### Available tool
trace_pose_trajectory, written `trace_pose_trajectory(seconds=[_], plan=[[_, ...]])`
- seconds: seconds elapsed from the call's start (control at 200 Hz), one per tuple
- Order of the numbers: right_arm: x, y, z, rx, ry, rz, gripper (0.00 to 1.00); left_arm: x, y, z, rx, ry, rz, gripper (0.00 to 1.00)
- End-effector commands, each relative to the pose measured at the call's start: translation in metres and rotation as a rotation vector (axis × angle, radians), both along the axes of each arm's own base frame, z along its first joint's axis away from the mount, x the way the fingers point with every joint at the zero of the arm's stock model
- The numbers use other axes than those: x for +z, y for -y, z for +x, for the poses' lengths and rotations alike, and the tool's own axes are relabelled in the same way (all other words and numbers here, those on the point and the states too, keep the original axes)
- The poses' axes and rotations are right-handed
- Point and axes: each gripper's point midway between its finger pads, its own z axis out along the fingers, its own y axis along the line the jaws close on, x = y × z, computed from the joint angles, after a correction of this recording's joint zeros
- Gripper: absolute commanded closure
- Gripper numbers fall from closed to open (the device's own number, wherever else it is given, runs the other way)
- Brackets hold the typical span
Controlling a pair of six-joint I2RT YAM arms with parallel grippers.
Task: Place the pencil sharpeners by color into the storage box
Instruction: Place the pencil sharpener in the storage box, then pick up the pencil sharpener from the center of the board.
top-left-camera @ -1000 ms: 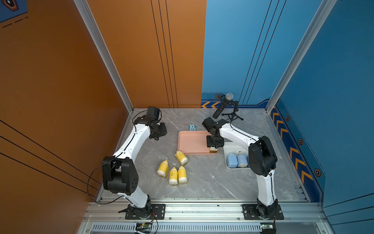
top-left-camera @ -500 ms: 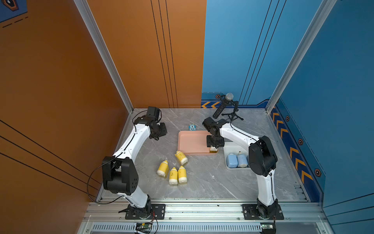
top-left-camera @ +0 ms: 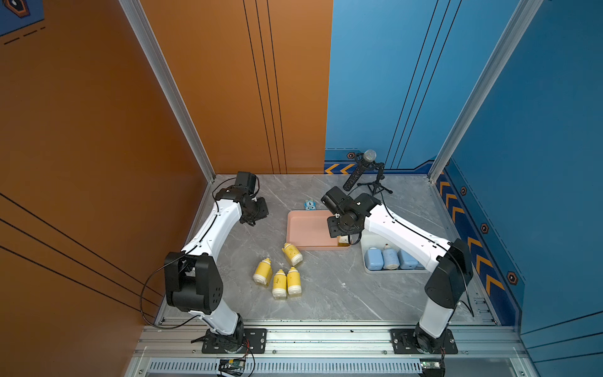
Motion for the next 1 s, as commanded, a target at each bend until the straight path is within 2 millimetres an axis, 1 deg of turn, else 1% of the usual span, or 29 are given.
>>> trace_pose_trajectory(seconds=[0.0,0.06,0.115,0.255,0.375,0.525,0.595,0.646,0.696,0.786,0.991], plan=[[0.021,-0.001,-0.024,0.058,0.039,-0.044,0.36,0.006,-0.011,-0.001,0.035,0.016,-0.018,0.66],[0.029,-0.010,-0.039,0.085,0.054,-0.030,0.36,0.008,-0.017,-0.001,0.052,0.023,-0.024,0.66],[0.032,-0.017,-0.052,0.093,0.066,-0.019,0.35,0.006,-0.026,-0.001,0.077,0.024,-0.011,0.66],[0.023,-0.049,-0.085,0.144,0.037,0.009,0.34,0.002,-0.038,0.000,0.113,0.012,-0.024,0.67],[0.006,-0.076,-0.108,0.177,-0.009,0.020,0.34,0.000,-0.039,0.001,0.120,0.012,-0.033,0.67],[-0.030,-0.105,-0.129,0.179,-0.090,0.026,0.33,0.001,-0.038,0.000,0.115,0.019,-0.036,0.67],[-0.041,-0.120,-0.140,0.189,-0.117,0.044,0.33,0.004,-0.038,0.000,0.118,0.026,-0.038,0.67],[-0.046,-0.127,-0.144,0.191,-0.124,0.047,0.33,0.005,-0.037,0.000,0.117,0.029,-0.045,0.67],[-0.054,-0.131,-0.148,0.187,-0.133,0.041,0.33,0.006,-0.036,0.001,0.117,0.032,-0.055,0.67],[-0.063,-0.137,-0.152,0.185,-0.149,0.045,0.32,0.008,-0.034,0.001,0.114,0.039,-0.066,0.67],[-0.068,-0.149,-0.157,0.194,-0.166,0.064,0.32,0.011,-0.033,0.001,0.113,0.050,-0.085,0.67]])
